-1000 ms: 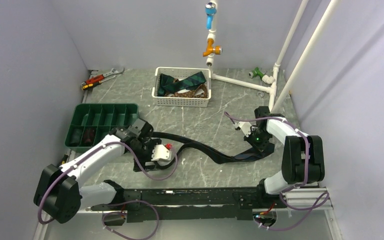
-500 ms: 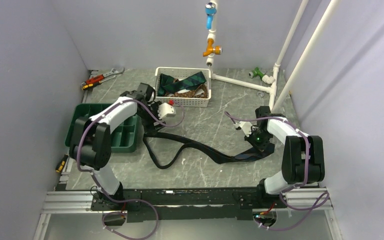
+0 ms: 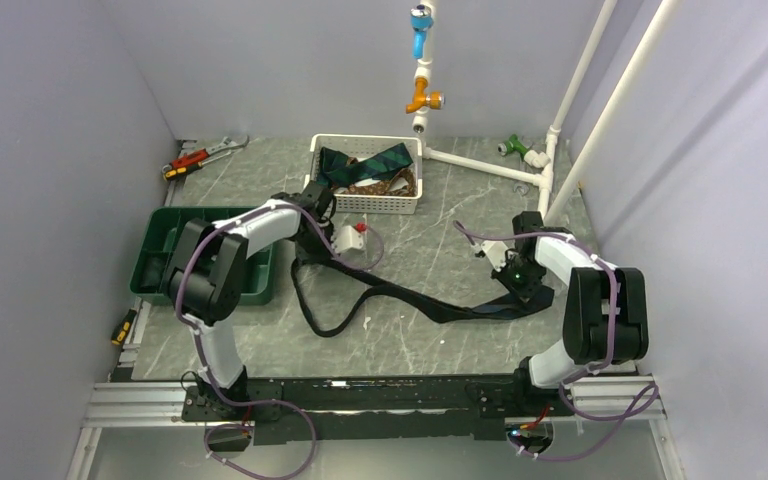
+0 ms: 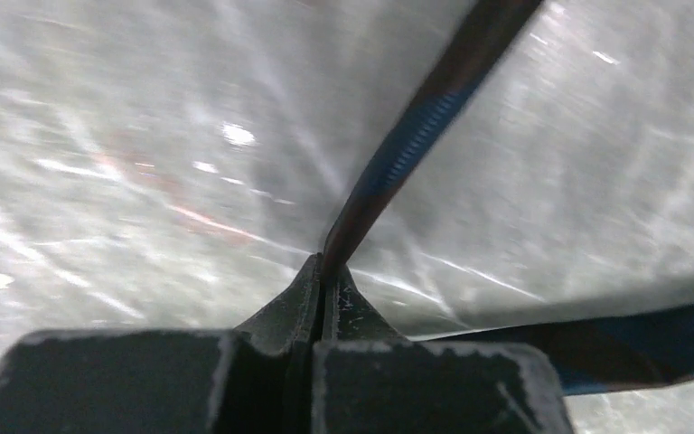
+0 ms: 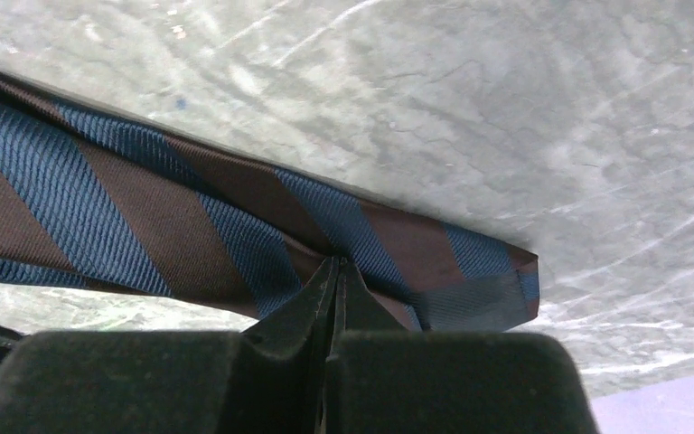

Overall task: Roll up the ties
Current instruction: Flatten out the tie at the center of the board.

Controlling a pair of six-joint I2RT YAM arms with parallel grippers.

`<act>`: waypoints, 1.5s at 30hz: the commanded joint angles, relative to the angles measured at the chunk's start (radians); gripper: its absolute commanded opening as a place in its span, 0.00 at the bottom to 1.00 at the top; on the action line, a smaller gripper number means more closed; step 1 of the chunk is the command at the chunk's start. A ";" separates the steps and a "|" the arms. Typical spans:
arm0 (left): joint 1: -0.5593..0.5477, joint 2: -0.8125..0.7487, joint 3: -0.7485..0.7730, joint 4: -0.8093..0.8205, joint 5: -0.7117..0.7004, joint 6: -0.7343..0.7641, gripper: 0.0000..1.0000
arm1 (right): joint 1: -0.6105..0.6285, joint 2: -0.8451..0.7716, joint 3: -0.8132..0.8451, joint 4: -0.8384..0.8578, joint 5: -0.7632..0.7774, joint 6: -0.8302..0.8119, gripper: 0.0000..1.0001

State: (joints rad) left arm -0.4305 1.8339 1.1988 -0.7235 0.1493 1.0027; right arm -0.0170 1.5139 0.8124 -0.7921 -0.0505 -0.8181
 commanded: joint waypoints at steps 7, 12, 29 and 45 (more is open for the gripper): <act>0.042 -0.151 0.248 0.049 0.092 -0.112 0.00 | -0.135 0.077 0.054 0.119 0.151 -0.001 0.00; 0.015 -0.439 -0.108 0.009 0.155 0.071 0.00 | -0.175 0.042 0.028 0.109 0.132 -0.024 0.00; 0.044 -0.575 -0.303 0.059 0.162 -0.136 0.99 | -0.213 -0.060 -0.079 0.163 0.193 -0.149 0.00; -0.055 -0.191 -0.235 0.089 0.013 -0.126 0.55 | -0.286 -0.056 -0.063 0.202 0.196 -0.235 0.00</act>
State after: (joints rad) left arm -0.4854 1.5986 0.9421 -0.6285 0.2222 0.8494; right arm -0.2970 1.4696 0.7319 -0.5961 0.1307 -1.0306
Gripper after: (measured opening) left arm 0.645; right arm 0.004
